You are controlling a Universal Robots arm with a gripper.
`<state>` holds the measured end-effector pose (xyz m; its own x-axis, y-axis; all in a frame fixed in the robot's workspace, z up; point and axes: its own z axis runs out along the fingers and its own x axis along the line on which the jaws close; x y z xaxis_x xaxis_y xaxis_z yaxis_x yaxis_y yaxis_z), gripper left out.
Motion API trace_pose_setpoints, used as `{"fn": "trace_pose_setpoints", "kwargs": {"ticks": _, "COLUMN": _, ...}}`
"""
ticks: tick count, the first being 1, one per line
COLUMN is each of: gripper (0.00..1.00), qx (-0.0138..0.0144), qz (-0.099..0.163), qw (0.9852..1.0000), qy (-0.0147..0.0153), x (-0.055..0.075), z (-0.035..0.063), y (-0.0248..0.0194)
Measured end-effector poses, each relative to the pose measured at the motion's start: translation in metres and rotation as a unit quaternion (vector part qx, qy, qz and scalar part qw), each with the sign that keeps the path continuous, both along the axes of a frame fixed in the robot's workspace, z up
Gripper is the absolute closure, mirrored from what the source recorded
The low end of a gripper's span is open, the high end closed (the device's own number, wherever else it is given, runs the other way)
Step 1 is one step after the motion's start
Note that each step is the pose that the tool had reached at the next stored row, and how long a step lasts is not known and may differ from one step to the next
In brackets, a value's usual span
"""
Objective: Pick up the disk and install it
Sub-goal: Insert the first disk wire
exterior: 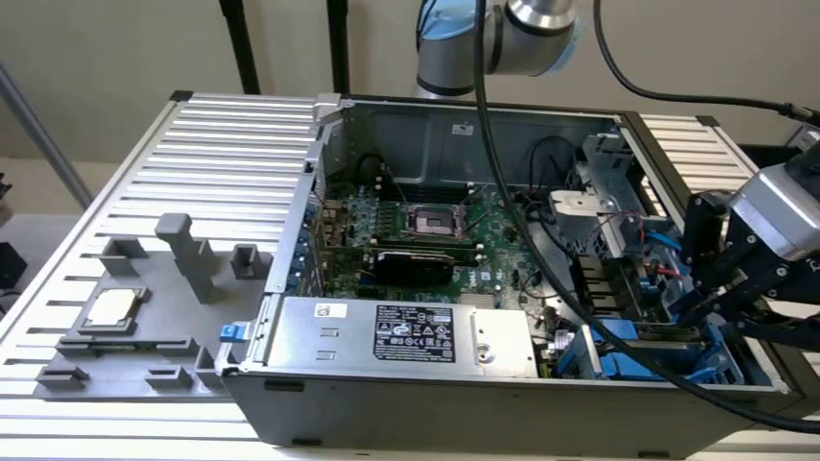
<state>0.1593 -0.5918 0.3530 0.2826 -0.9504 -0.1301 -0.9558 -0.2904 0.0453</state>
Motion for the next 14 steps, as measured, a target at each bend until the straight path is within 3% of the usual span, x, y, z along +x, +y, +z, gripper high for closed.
{"fn": "trace_pose_setpoints", "kwargs": {"ticks": 5, "gripper": 0.84, "qx": 0.0000, "qz": -0.043, "qw": 0.9991, "qy": 0.0024, "x": 0.0000, "z": -0.0012, "y": 0.0000}}
{"fn": "trace_pose_setpoints", "kwargs": {"ticks": 14, "gripper": 0.84, "qx": -0.0034, "qz": -0.100, "qw": 0.9949, "qy": 0.0145, "x": -0.0001, "z": -0.0073, "y": 0.0004}}
